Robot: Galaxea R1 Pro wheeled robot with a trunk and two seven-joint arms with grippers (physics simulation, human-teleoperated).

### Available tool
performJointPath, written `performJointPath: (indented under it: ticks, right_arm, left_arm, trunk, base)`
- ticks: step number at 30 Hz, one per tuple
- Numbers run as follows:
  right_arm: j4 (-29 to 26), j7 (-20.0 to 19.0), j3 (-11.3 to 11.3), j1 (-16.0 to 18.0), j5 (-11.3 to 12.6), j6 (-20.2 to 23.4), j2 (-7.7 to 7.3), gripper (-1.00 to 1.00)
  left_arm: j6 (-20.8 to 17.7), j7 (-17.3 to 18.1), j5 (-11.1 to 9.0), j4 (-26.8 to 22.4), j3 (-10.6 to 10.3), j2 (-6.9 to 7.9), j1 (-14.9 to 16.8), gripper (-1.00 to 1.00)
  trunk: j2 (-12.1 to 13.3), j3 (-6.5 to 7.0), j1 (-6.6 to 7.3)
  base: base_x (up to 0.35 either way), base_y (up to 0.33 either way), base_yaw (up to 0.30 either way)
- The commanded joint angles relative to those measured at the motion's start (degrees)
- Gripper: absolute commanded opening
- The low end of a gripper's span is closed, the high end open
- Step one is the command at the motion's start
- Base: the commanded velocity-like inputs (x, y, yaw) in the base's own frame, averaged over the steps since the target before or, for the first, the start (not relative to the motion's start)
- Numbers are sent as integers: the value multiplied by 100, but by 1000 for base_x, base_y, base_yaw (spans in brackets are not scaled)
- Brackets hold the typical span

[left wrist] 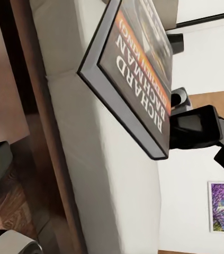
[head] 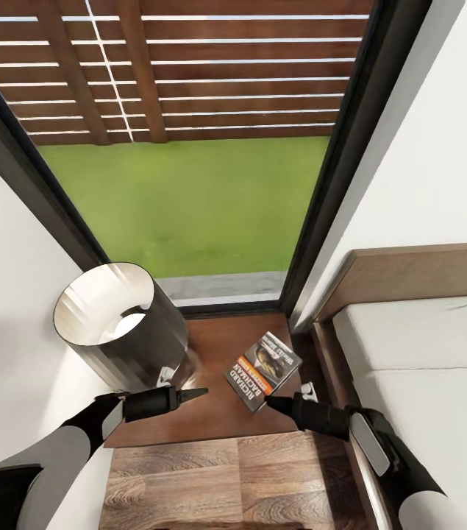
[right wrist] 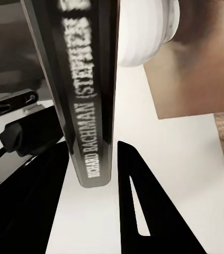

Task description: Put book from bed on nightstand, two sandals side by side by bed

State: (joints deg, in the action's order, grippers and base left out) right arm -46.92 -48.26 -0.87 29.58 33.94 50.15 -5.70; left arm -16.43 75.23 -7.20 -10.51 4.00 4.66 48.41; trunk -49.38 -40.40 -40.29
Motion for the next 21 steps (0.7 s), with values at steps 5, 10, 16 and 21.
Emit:
performJointPath:
  ticks: [5, 10, 16, 21]
  right_arm:
    - [-22, -12, -9, 3, 24, 19, -11, -100]
    - [-27, -47, -10, 3, 44, 13, -15, -100]
    - [-27, -87, -15, 3, 56, 16, -10, -100]
    - [-23, -665, -13, 3, 68, 20, -14, -100]
  left_arm:
    - [-52, 9, 30, 107, 34, -8, 2, 100]
    - [-30, -40, 42, 303, 36, -9, 2, 100]
    - [-14, -341, 43, 492, 31, -9, 2, 100]
    - [21, -399, 47, 520, 31, -9, 3, 100]
  trunk:
    - [-4, -4, -1]
    - [-4, -4, -1]
    - [-4, -4, -1]
    - [-4, -4, -1]
  base:
    - [0, 0, 0]
    - [0, 0, 0]
    - [0, 0, 0]
    - [0, 0, 0]
